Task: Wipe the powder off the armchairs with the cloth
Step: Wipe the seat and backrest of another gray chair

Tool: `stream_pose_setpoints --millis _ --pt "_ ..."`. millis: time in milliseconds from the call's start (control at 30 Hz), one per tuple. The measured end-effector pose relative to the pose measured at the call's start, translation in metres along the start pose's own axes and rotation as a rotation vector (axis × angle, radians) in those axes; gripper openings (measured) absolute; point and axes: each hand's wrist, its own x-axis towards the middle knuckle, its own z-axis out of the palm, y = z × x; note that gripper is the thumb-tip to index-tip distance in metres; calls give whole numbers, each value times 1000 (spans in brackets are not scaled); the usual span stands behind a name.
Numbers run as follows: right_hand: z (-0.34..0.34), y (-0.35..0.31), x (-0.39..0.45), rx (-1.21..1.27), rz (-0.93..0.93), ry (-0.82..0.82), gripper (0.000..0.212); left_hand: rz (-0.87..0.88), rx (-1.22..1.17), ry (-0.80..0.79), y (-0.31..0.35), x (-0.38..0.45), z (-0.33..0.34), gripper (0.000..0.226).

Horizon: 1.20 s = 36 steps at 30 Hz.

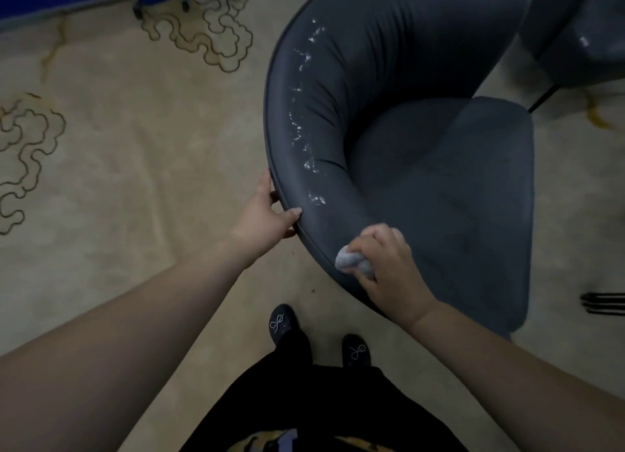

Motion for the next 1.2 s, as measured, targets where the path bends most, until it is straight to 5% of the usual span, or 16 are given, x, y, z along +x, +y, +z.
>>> stream_pose_setpoints --millis 233,467,667,967,1200 --pt "22 -31 91 7 108 67 25 32 27 -46 -4 3 -5 78" --pt "22 -25 27 -63 105 78 48 33 112 -67 -3 4 -7 79" --pt "27 -41 110 -40 120 91 26 9 80 -45 -5 6 -8 80" --pt "30 -30 75 39 65 92 31 -33 5 7 9 17 -20 91" --pt "38 -27 172 25 115 64 24 -21 -77 45 22 43 -30 84"
